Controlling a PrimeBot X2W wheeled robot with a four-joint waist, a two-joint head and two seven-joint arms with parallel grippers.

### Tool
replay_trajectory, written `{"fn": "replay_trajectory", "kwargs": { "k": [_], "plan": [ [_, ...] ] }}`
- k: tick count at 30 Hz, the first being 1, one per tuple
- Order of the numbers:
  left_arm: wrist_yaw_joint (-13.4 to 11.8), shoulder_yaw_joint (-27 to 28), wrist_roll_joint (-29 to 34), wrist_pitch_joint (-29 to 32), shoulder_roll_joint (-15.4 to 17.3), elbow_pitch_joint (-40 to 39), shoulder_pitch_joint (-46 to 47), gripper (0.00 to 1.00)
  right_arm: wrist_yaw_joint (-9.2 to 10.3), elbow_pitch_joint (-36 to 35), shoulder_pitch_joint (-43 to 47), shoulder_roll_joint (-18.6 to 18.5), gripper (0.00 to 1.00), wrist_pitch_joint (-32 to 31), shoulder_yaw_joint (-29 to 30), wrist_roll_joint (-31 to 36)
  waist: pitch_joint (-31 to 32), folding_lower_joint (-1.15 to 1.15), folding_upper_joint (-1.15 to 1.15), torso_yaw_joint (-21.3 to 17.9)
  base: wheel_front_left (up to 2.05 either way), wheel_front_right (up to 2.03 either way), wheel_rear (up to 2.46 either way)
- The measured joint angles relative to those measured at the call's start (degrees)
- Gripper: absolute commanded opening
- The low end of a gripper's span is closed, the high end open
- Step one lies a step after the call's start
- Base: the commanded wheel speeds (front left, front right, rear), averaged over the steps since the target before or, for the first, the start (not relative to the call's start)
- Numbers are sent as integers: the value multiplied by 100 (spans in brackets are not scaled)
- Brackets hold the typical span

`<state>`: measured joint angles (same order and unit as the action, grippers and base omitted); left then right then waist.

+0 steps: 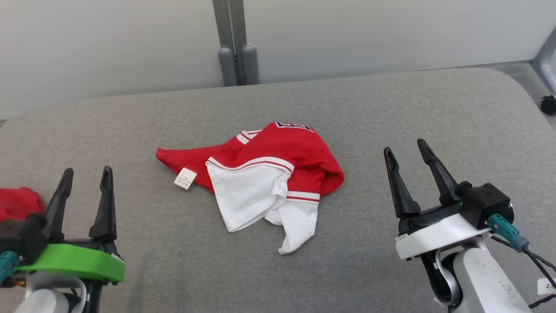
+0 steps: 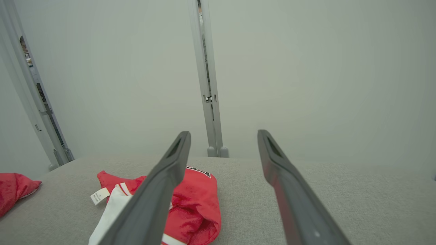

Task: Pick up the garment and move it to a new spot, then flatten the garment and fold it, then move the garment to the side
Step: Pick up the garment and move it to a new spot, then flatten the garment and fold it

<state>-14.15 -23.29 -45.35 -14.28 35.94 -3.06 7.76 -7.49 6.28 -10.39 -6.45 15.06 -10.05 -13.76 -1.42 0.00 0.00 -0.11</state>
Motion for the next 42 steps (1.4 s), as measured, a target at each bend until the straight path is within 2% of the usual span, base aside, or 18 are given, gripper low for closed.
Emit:
{"fn": "replay_trajectory", "kwargs": {
  "k": [4, 7, 11, 16, 26, 42],
  "plan": [
    [1, 103, 280, -53, -339, 67, -286, 100, 0, 79, 90, 12, 100, 0, -2, -12, 60, 0, 0, -216, 0, 0, 0],
    [42, 413, 435, -69, -800, 86, -477, 100, 0, 153, 161, 33, 100, -1, 48, -14, 105, 0, 0, -314, 0, 0, 0],
    [302, 755, 923, -76, -1285, 259, -793, 100, 0, 248, 215, 65, 100, 0, 68, -15, 133, 0, 0, -366, 0, 0, 0],
    [635, 1077, 1485, -86, -1688, 467, -921, 100, 0, 354, 304, 62, 100, -1, 156, 8, 85, 0, 0, -330, 0, 0, 0],
    [1145, 1384, 2145, -87, -2128, 780, -925, 100, 0, 369, 310, 104, 100, 0, 135, 67, -14, 0, 0, -228, 0, 0, 0],
    [1581, 1690, 2535, -86, -2524, 1068, -798, 100, 0, 370, 304, 94, 100, -1, 104, 65, -39, 0, 0, -114, 0, 0, 0]
  ]
}}
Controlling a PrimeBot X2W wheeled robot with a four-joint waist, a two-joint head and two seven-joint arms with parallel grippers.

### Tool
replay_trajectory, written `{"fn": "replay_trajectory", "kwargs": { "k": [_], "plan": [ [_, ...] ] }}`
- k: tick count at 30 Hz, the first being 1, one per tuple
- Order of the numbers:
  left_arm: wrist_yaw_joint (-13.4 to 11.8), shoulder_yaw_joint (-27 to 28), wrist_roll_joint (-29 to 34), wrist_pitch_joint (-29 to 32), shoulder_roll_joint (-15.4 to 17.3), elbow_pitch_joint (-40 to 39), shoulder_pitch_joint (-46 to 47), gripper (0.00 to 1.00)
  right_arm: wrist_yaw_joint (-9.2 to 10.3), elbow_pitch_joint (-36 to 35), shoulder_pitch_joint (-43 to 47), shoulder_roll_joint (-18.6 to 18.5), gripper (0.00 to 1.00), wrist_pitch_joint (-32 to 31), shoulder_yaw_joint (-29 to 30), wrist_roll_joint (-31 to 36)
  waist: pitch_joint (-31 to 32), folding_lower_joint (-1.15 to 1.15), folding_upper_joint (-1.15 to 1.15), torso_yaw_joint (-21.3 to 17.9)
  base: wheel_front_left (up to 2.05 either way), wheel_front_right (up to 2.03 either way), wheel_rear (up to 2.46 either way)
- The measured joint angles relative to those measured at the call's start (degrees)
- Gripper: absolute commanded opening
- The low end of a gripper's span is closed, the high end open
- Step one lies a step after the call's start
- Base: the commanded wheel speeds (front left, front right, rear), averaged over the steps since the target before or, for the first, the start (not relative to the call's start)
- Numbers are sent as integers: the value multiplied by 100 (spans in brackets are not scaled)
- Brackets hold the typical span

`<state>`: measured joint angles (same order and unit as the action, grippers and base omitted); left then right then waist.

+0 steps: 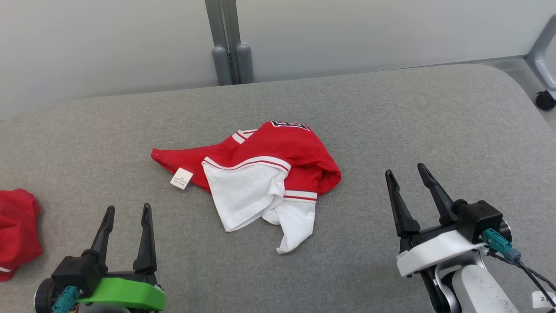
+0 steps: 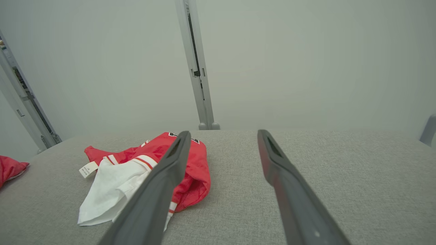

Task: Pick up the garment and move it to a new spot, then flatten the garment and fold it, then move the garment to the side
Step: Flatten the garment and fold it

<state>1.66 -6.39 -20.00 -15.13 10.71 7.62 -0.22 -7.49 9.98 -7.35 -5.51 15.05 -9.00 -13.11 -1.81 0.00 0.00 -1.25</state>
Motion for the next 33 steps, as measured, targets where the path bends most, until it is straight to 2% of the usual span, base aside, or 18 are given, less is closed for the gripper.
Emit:
{"fn": "replay_trajectory", "kwargs": {
  "k": [9, 15, 20, 28, 33],
  "plan": [
    [142, 110, 160, -1, -136, 110, 15, 100, 0, 55, -44, -10, 100, 1, -81, -4, 51, 0, 0, 210, 0, 0, 0],
    [224, 127, 204, -1, -237, 177, 29, 100, 0, 367, -481, -69, 100, -58, -761, -104, 93, 0, 0, 514, 0, 0, 0],
    [276, 112, 235, -3, -281, 219, 64, 100, -1, 814, -1063, -152, 100, -608, -1452, -515, 110, 0, 0, 875, 0, 0, 0],
    [370, -21, 242, -4, -449, 364, 155, 100, -2, 1801, -1892, -160, 100, -1954, -2452, -1037, 88, 0, 0, 1568, 0, 0, 0],
    [396, -54, 241, -4, -532, 439, 202, 100, -1, 2493, -2074, -98, 100, -2435, -2593, -1183, 68, 0, 0, 1995, 0, 0, 0]
  ]
}}
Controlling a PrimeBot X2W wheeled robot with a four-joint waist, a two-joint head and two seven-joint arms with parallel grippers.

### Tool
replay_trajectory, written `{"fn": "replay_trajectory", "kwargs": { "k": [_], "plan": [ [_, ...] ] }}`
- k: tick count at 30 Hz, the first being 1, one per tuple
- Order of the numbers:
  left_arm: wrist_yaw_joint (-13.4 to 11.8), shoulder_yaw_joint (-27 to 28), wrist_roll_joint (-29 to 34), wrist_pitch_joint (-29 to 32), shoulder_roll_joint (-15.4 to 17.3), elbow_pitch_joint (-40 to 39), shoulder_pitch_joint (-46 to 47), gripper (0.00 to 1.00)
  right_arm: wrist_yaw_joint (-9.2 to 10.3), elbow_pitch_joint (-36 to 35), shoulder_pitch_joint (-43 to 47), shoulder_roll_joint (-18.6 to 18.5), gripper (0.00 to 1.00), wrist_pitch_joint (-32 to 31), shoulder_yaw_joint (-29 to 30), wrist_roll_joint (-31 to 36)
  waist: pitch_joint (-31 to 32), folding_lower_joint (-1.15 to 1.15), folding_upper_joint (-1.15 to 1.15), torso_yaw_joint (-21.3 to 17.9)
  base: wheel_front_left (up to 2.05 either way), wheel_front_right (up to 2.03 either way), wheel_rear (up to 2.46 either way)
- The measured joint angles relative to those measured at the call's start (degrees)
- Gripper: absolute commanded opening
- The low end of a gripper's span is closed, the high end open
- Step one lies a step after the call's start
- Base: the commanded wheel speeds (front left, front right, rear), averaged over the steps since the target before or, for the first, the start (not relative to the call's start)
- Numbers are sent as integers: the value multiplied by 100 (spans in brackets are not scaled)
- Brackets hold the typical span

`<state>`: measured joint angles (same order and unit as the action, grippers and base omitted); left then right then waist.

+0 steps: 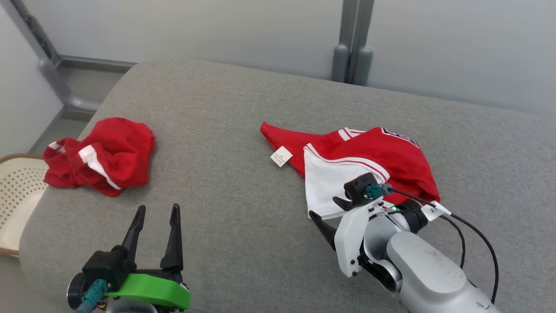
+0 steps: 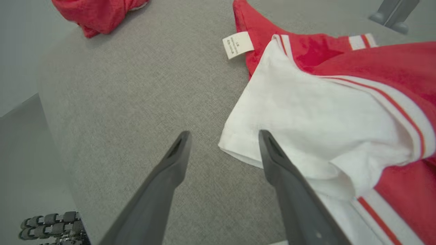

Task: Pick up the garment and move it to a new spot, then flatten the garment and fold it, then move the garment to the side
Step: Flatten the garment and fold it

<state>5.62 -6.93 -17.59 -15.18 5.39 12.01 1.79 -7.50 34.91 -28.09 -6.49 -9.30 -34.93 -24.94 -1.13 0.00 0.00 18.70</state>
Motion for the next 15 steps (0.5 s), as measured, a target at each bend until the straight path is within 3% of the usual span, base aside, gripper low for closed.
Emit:
{"fn": "replay_trajectory", "kwargs": {
  "k": [11, 12, 14, 15],
  "plan": [
    [76, 53, 1, 0, -100, 66, 93, 100, 0, 1284, -446, 174, 100, 80, 120, 267, -157, 0, 0, 670, 0, 0, 0],
    [78, 64, 1, 0, -102, 73, 99, 100, 0, 1412, -467, 197, 97, 79, 146, 324, -187, 0, 0, 698, 0, 0, 0],
    [91, 89, 2, 0, -115, 91, 113, 100, 0, 1622, -528, 221, 79, 74, 203, 399, -238, 0, 0, 738, 0, 0, 0],
    [92, 102, 2, 0, -120, 100, 118, 100, 0, 1725, -560, 226, 78, 71, 232, 428, -262, 0, 0, 752, 0, 0, 0]
  ]
}}
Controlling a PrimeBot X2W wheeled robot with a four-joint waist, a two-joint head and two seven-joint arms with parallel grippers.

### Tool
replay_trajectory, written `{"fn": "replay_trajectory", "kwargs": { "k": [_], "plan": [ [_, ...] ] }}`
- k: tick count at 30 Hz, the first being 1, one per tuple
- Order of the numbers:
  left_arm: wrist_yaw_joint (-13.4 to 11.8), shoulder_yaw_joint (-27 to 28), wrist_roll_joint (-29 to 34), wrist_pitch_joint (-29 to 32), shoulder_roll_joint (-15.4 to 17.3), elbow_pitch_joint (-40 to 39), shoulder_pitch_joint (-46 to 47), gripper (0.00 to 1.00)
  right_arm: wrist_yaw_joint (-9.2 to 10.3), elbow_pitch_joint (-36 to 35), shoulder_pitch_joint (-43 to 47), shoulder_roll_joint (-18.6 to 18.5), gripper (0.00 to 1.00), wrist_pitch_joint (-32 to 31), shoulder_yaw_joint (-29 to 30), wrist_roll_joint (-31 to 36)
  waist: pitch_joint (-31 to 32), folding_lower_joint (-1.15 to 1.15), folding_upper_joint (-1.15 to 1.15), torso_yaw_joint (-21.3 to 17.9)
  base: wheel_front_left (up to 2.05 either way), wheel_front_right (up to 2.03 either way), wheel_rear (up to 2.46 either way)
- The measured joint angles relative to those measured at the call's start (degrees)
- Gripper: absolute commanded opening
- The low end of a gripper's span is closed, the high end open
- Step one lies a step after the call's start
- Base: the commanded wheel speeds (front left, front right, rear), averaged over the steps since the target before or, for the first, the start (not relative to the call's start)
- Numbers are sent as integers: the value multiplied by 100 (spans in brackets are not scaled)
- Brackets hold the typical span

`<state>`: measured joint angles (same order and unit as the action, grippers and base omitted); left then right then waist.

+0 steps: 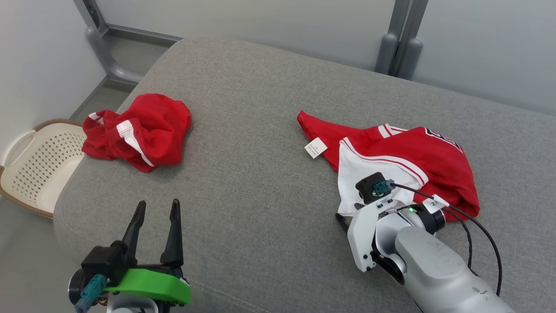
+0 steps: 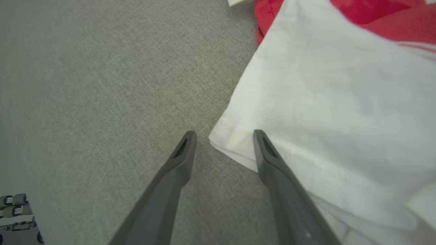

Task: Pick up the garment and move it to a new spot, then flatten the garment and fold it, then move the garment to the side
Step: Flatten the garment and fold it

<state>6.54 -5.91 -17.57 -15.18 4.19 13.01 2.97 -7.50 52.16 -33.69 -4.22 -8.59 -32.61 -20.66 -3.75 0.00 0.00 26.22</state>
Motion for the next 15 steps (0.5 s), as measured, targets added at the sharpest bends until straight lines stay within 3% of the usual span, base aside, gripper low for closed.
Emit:
{"fn": "replay_trajectory", "kwargs": {
  "k": [2, 3, 6, 7, 8, 15],
  "plan": [
    [3, 21, 4, 0, -5, 15, 3, 100, 0, 160, -40, 21, 67, -11, 21, 37, -33, 0, 0, 14, 0, 0, 0],
    [8, 33, 7, 0, -11, 25, 7, 100, 0, 216, -68, 33, 48, 15, 29, 62, -40, 0, 0, 13, 0, 0, 0],
    [21, 64, 8, 0, -23, 43, 14, 100, 0, 366, -110, 75, 37, 99, 25, 75, -33, 0, 0, -14, 0, 0, 0],
    [26, 67, 8, 0, -26, 48, 19, 100, 0, 404, -114, 87, 6, 140, 19, 75, -29, 0, 0, -27, 0, 0, 0],
    [27, 74, 9, 0, -32, 56, 26, 100, 0, 434, -122, 94, 0, 187, 1, 74, -23, 0, 0, -42, 0, 0, 0],
    [48, 136, 62, 0, -29, 93, 25, 100, 0, 231, -243, 127, 0, 873, -66, -137, 56, 0, 0, -235, 0, 0, 0]
  ]
}}
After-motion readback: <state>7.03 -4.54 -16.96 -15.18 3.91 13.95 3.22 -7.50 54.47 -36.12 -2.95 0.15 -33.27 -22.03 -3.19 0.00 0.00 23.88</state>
